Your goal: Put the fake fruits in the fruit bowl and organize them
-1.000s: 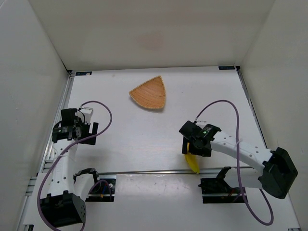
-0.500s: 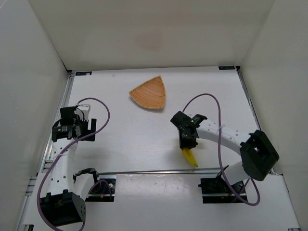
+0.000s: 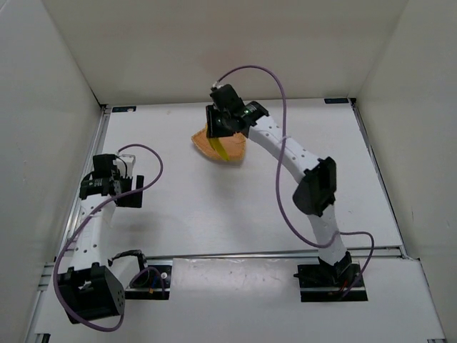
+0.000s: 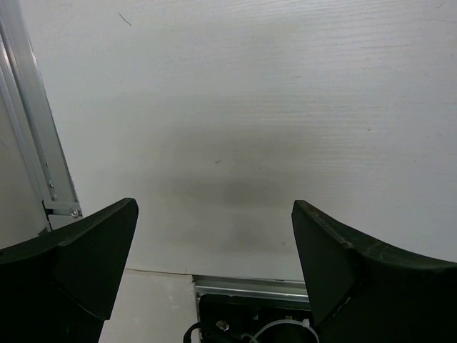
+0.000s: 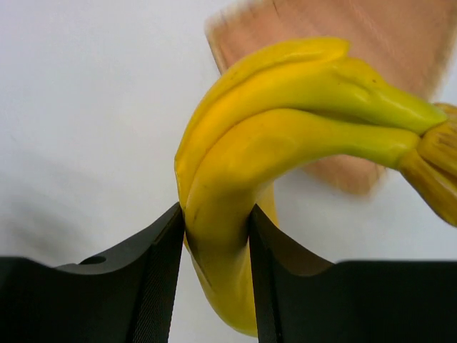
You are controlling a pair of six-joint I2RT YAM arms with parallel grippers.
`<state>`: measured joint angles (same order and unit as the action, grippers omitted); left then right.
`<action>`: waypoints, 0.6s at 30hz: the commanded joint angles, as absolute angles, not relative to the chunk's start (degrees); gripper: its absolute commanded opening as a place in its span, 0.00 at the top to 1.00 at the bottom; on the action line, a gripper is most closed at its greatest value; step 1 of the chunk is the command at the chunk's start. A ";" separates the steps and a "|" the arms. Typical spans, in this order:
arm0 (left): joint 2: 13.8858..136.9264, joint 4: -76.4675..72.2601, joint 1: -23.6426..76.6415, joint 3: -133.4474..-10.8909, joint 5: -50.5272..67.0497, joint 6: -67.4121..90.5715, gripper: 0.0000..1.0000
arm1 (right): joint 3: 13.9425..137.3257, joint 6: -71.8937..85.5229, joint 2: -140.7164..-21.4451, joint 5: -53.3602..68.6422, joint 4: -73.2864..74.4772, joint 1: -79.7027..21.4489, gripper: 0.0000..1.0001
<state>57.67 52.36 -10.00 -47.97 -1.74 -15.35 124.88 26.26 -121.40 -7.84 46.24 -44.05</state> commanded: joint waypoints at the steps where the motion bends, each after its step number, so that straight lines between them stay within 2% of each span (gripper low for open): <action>1: 59.94 51.06 -9.84 -50.89 -1.23 -14.85 0.00 | 136.73 24.59 -132.52 -0.90 45.10 -38.95 1.00; 8: 61.26 49.92 -9.84 -54.84 1.66 -14.85 0.00 | 133.40 32.43 -138.95 6.66 26.39 -34.45 1.00; 10: 61.26 49.92 -9.84 -54.84 2.29 -14.85 0.00 | 136.04 32.96 -142.45 12.27 25.31 -33.93 0.96; 12: 61.26 49.39 -9.84 -55.46 2.29 -14.85 0.00 | 137.82 32.96 -143.26 12.83 25.31 -33.93 0.90; 14: 60.74 49.39 -9.84 -55.46 1.15 -14.33 0.00 | 135.54 34.36 -142.74 11.69 24.79 -33.93 0.74; 15: 60.73 48.87 -9.84 -56.07 -0.25 -13.80 0.00 | 133.35 34.37 -142.04 11.69 24.79 -33.93 0.43; 16: 60.73 48.87 -9.84 -56.07 -0.87 -13.80 0.00 | 132.72 34.37 -142.03 11.69 24.79 -33.40 0.31; 18: 59.33 48.87 -9.84 -56.07 -1.57 -13.80 0.00 | 132.11 34.37 -140.73 13.18 24.79 -33.40 0.21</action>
